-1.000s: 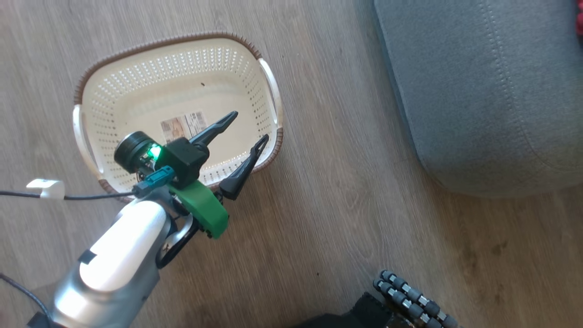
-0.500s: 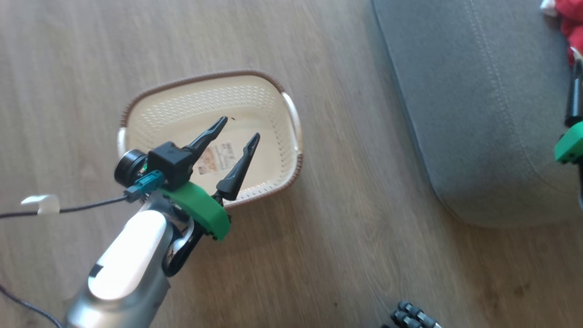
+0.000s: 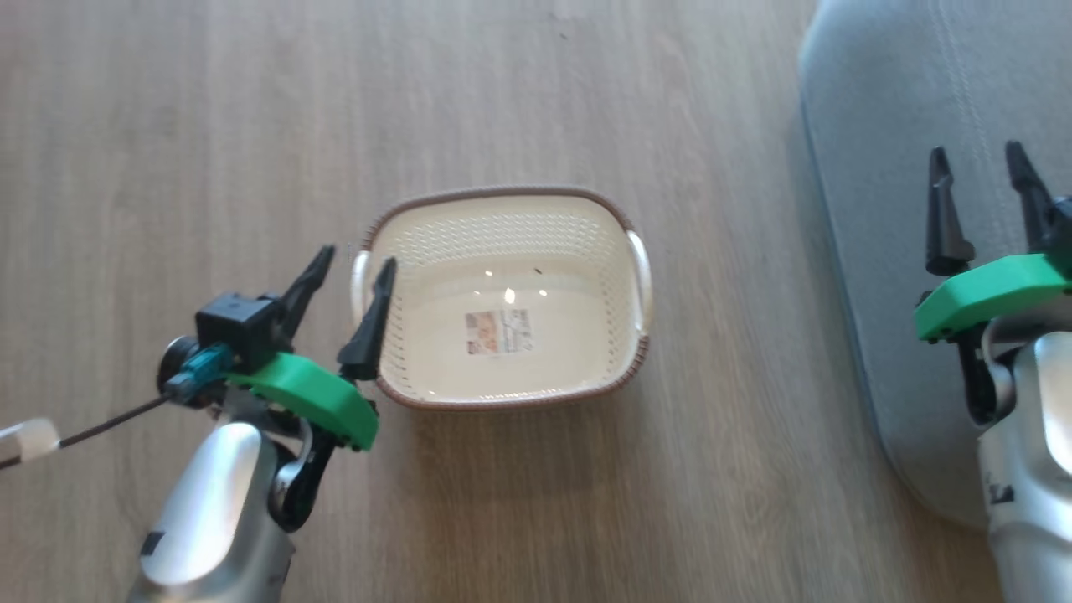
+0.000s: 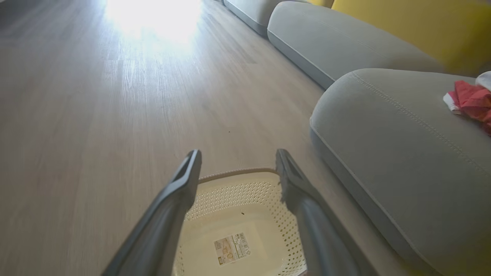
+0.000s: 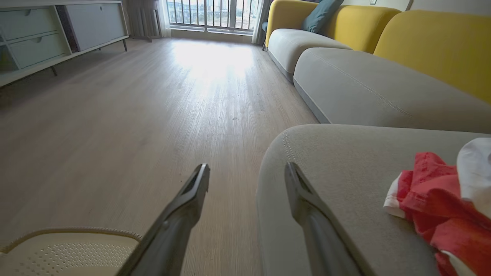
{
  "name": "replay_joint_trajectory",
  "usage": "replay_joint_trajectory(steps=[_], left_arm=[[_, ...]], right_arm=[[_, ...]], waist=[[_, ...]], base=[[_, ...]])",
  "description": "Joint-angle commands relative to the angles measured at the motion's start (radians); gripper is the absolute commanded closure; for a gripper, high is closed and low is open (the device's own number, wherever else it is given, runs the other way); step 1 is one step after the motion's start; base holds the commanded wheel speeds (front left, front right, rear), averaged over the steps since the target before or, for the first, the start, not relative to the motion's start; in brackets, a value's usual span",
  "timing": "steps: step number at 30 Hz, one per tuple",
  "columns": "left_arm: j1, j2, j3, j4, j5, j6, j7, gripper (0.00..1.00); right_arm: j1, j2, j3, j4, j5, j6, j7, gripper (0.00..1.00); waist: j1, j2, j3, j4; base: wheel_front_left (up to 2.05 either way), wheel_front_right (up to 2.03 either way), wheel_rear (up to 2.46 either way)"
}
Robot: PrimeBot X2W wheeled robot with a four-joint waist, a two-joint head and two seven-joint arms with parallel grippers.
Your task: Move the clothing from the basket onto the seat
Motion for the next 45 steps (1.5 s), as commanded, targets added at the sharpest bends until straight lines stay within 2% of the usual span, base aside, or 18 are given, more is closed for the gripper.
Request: replay_joint_trajectory(steps=[1, 10, 20, 30, 45], left_arm=[[0.004, 0.002, 0.084, -0.022, 0.026, 0.000, -0.010, 0.00], [0.068, -0.045, 0.274, -0.035, 0.128, 0.015, -0.010, 0.00], [0.135, -0.077, 0.396, -0.058, 0.203, 0.012, -0.010, 0.00], [0.198, -0.102, 0.464, -0.089, 0.252, 0.010, -0.010, 0.00], [0.261, -0.112, 0.476, -0.093, 0.265, 0.009, -0.010, 0.00]], right_arm=[[0.005, 0.010, 0.024, -0.047, 0.015, 0.000, -0.009, 0.00], [0.041, 0.054, 0.080, -0.073, 0.032, 0.000, -0.009, 0.00], [0.108, 0.075, 0.152, -0.074, 0.052, 0.000, -0.009, 0.00], [0.187, 0.105, 0.195, -0.081, 0.076, 0.000, -0.009, 0.00], [0.258, 0.122, 0.181, -0.104, 0.056, 0.000, -0.009, 0.00]], waist=[[0.0000, -0.0001, -0.046, 0.053], [0.0000, -0.0001, -0.110, 0.100], [0.0000, -0.0001, -0.172, 0.111], [0.0000, -0.0001, -0.217, 0.110], [0.0000, -0.0001, -0.279, 0.110]], base=[[0.00, 0.00, 0.00], [0.00, 0.00, 0.00], [0.00, 0.00, 0.00], [0.00, 0.00, 0.00], [0.00, 0.00, 0.00]])
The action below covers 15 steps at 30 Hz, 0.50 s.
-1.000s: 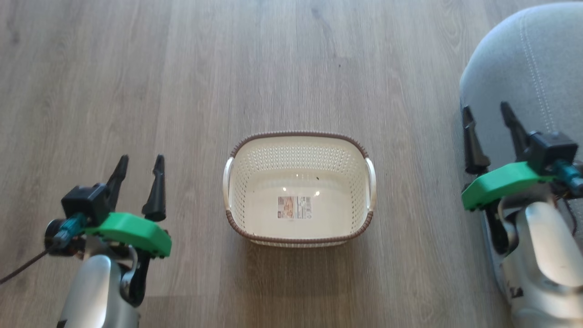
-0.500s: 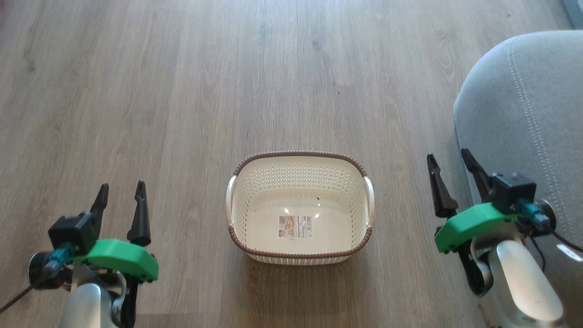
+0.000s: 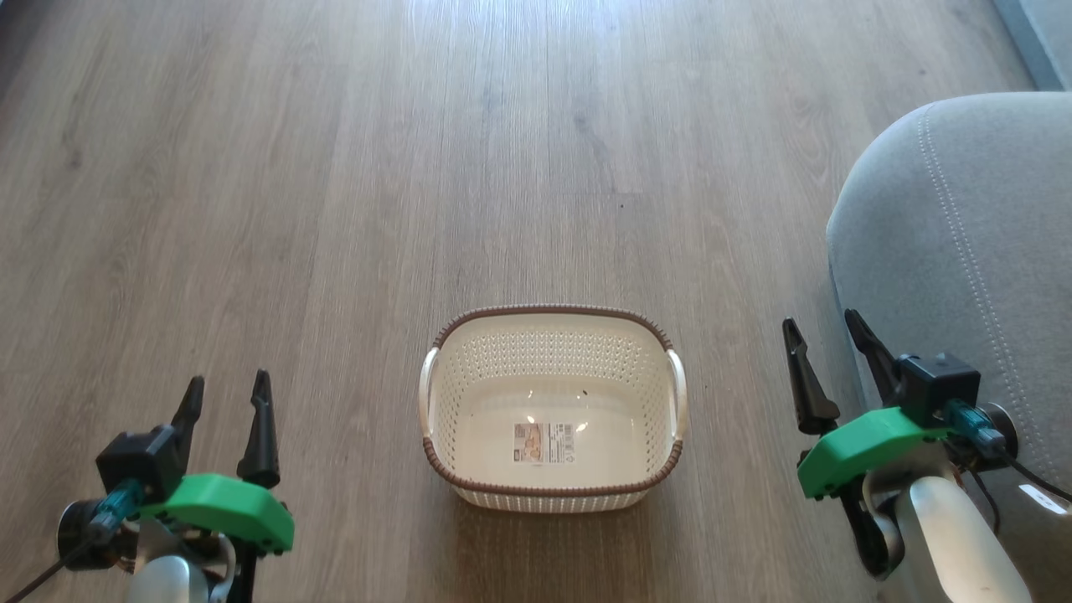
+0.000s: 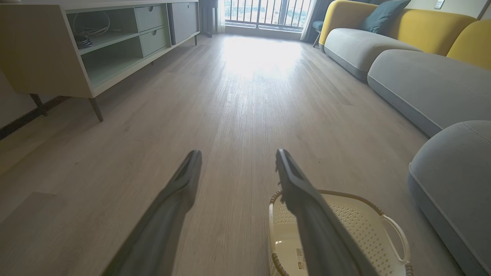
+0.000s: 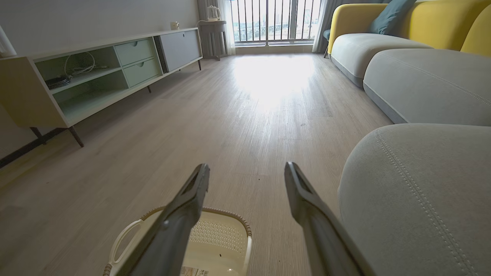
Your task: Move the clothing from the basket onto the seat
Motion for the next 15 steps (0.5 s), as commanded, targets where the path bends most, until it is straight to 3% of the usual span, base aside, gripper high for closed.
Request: replay_joint_trajectory(steps=[1, 15], left_arm=[[-0.018, 0.009, 0.032, -0.032, 0.006, 0.000, -0.010, 0.00], [-0.008, 0.008, 0.023, -0.039, -0.028, 0.002, -0.010, 0.00]], right_arm=[[-0.013, 0.007, 0.016, -0.038, -0.011, 0.000, -0.009, 0.00], [-0.010, 0.015, 0.007, -0.048, -0.018, 0.000, -0.009, 0.00]], waist=[[0.0001, -0.0001, -0.005, -0.001], [0.0001, -0.0001, -0.002, -0.003]], base=[[0.00, 0.00, 0.00], [0.00, 0.00, 0.00]])
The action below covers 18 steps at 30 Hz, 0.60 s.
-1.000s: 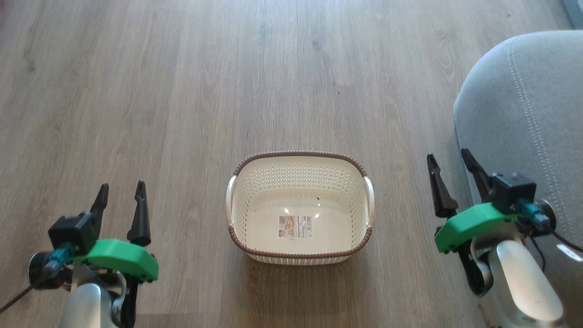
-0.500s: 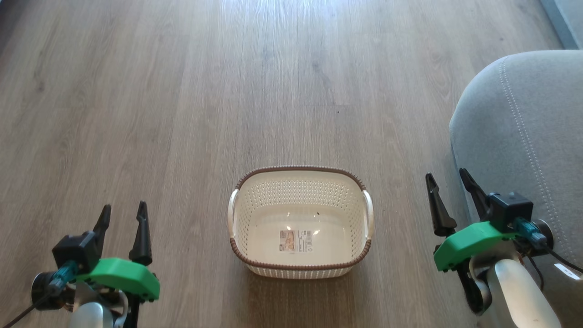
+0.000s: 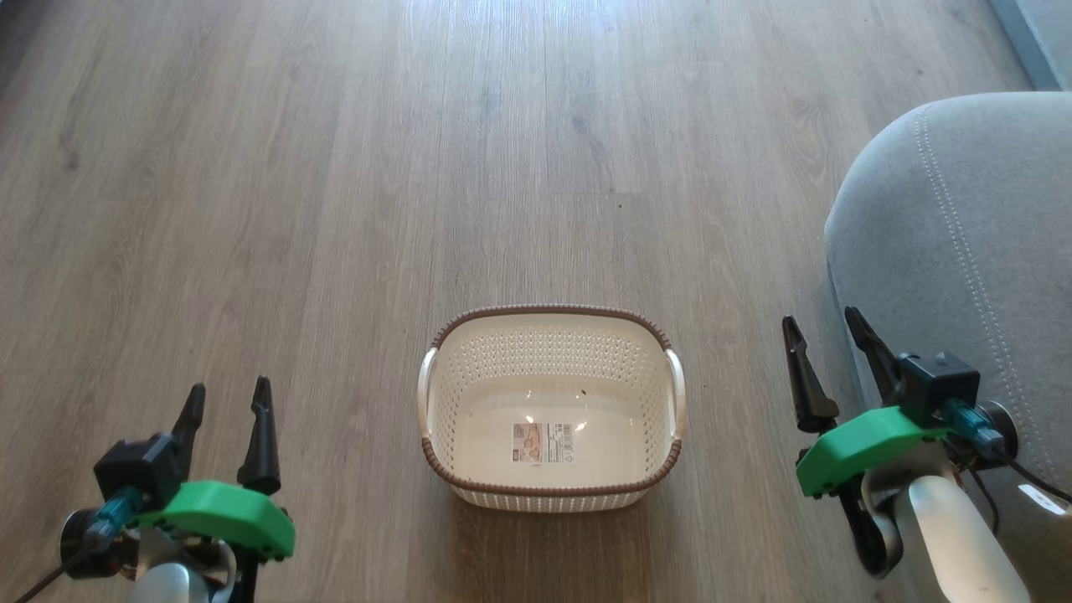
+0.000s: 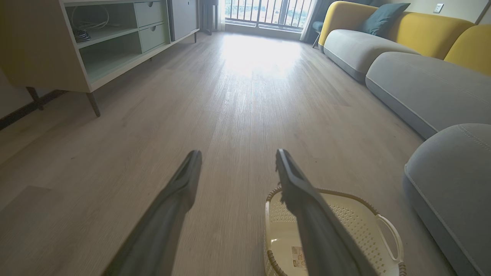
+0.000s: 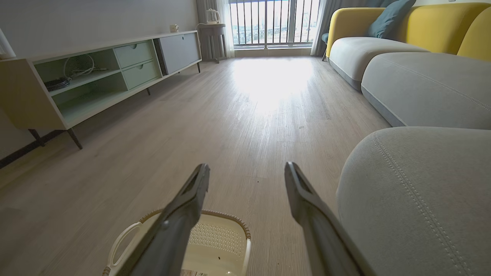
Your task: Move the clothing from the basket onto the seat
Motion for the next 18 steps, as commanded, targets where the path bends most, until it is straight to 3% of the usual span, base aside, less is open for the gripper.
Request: replay_joint_trajectory(steps=[1, 5, 6, 18], left_arm=[[-0.025, 0.009, 0.027, -0.034, -0.006, 0.002, -0.010, 0.00], [-0.022, 0.009, 0.025, -0.040, -0.020, -0.001, -0.010, 0.00], [0.000, 0.000, -0.001, -0.003, -0.016, 0.000, 0.000, 1.00], [0.005, -0.003, 0.004, 0.038, -0.121, -0.001, 0.038, 1.00]], right_arm=[[-0.015, 0.007, 0.017, -0.038, 0.001, 0.000, -0.009, 0.00], [-0.015, 0.008, 0.017, -0.044, -0.003, 0.000, -0.009, 0.00], [0.000, 0.003, -0.001, -0.007, 0.001, 0.000, 0.000, 1.00], [0.022, 0.007, -0.013, 0.021, 0.108, 0.000, 0.032, 1.00]], waist=[[0.0001, 0.0000, 0.000, 0.000], [0.0001, 0.0000, -0.003, 0.000], [0.0001, 0.0000, -0.003, 0.000], [0.0001, 0.0000, -0.005, -0.003]], base=[[0.00, 0.00, 0.00], [0.00, 0.00, 0.00], [0.00, 0.00, 0.00], [0.00, 0.00, 0.00]])
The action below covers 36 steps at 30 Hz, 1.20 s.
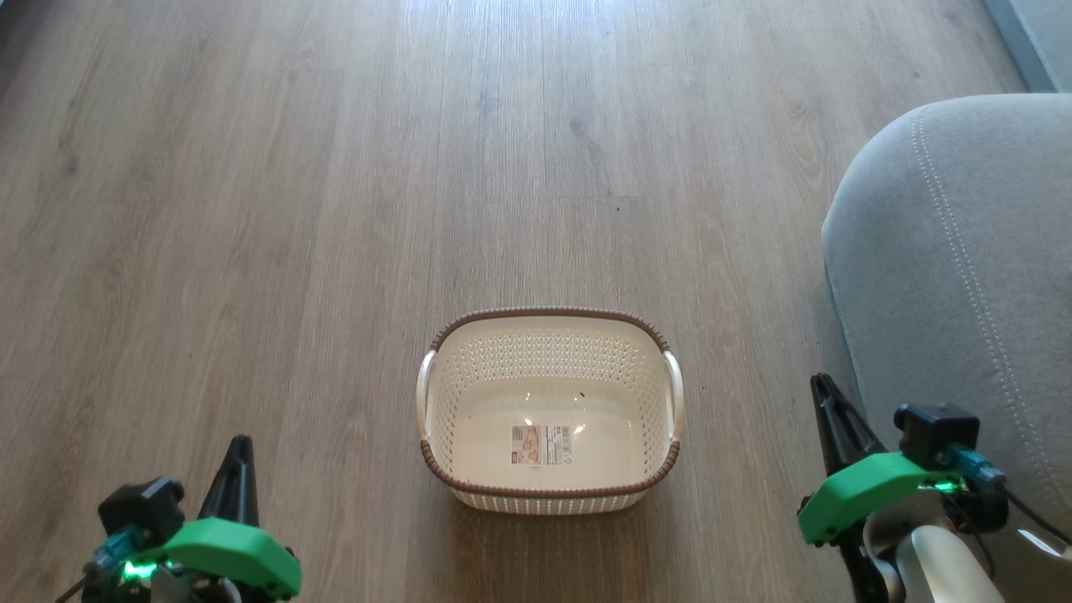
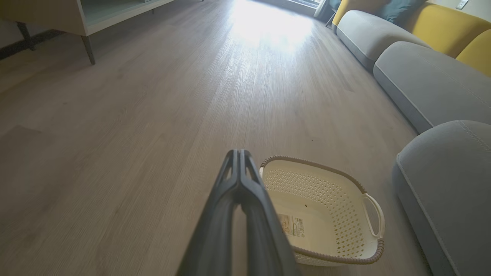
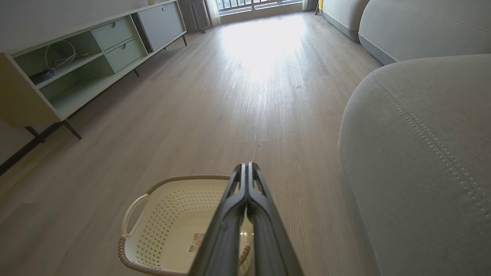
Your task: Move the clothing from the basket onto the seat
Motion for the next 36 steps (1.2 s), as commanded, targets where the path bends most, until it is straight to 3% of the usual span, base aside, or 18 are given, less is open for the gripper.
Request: replay_joint_trajectory(steps=[1, 36], left_arm=[[-0.044, 0.006, 0.004, -0.037, -0.032, -0.001, 0.008, 1.00], [-0.050, 0.010, -0.006, -0.081, -0.435, -0.004, 0.103, 1.00]], right_arm=[[-0.049, -0.001, -0.009, -0.040, 0.034, 0.000, 0.009, 1.00], [-0.023, 0.005, -0.044, -0.108, 0.446, 0.000, 0.108, 1.00]], waist=[[0.0000, 0.0000, 0.000, 0.000], [0.0000, 0.0000, -0.005, -0.011]], base=[[0.00, 0.00, 0.00], [0.00, 0.00, 0.00]])
